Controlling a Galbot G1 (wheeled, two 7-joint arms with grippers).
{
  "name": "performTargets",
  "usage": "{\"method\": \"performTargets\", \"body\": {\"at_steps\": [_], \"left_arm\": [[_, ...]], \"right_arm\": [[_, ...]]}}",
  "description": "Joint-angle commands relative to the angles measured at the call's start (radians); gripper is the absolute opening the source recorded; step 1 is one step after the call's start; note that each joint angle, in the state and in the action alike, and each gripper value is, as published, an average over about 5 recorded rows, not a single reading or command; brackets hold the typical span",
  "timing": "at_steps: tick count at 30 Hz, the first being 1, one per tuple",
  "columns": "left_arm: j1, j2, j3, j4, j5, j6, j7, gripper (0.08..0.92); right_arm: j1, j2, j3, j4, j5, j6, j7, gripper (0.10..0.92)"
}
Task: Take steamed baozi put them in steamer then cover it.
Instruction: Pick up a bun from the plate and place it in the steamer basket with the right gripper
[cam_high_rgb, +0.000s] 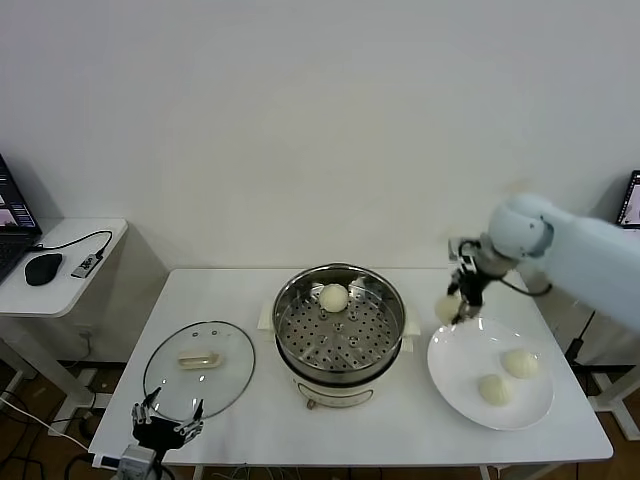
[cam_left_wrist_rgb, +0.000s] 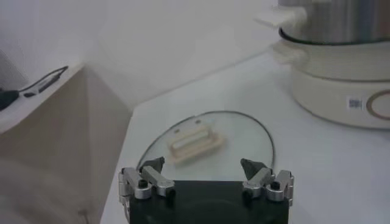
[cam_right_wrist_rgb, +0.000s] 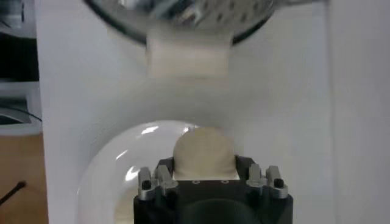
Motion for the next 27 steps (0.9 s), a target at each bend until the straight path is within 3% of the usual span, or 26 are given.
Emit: {"method": "performTargets", "body": {"at_steps": [1,14,27], "left_arm": [[0.000,0.002,-0.001,-0.015,0.000,0.001,0.000,0.823],[-0.011,-0.002,-0.002,-0.041,-0.004,0.008,0.005,0.823],[-0.005,-0.004,-0.001,-0.058,-0.010,0.019,0.013,0.823]], "right_arm": [[0.229,0.199,-0.138,-0.028,0.220,-0.059,-0.014,0.619],[0.132,0.486,-0.116,-0.134,0.297,-0.113,0.039,0.619],[-0.026,0.603,-0.071,-0.235,0.214,-0.127,0.064,0.619]]}}
